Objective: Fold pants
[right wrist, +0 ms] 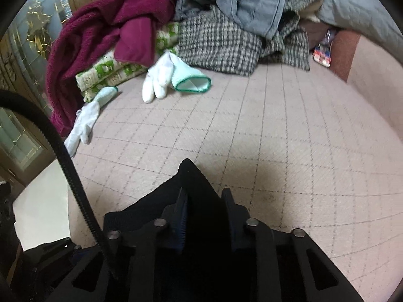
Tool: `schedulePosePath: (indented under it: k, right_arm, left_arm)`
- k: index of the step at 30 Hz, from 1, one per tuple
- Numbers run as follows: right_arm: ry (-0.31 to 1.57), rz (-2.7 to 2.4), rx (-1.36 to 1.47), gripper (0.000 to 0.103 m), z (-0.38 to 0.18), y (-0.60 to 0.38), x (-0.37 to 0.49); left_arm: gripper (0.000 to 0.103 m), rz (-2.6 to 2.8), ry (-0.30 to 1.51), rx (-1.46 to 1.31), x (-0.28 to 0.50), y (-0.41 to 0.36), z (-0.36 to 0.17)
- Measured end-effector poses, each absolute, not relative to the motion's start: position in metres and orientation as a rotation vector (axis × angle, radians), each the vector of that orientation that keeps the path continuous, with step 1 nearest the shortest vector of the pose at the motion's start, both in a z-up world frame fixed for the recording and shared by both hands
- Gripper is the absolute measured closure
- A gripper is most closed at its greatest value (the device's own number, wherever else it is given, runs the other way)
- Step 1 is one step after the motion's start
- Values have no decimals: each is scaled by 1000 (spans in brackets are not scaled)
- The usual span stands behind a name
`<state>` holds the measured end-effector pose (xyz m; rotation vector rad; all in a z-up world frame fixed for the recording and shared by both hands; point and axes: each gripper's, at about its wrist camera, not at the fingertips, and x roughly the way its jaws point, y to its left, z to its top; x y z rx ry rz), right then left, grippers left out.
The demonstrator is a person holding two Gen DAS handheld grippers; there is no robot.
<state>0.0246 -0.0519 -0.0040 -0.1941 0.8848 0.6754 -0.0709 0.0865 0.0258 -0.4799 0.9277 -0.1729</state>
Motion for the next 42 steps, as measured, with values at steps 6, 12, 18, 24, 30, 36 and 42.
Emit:
schedulePosePath:
  k: [6,12,18,24,30,36,42]
  right_arm:
    - [802,688,-122,86,31,-74,1]
    - [655,669,-30,88,87,-128,-43]
    - [573,594,94,93,110,-206,-83]
    - [587,461,223,94,87,-281,-114]
    - [703,278,357,94,31,-336,-133]
    - [733,165,445,62,12,-360,-156]
    - [686,197,645,51,21,-382,-186]
  left_arm:
    - [80,-241,849,-435,-82,83,46]
    - [82,-356,720,-349,-104,55,91]
    - [82,-527,688,-244,-121,-2,116]
    - [82,-649,761,-114,-136,-72,90]
    - [80,-679,855,7,-143,-112,59]
    - [70,-757,818,101,-159,-106,70]
    - [69,-832,761,131,-166,-78,92]
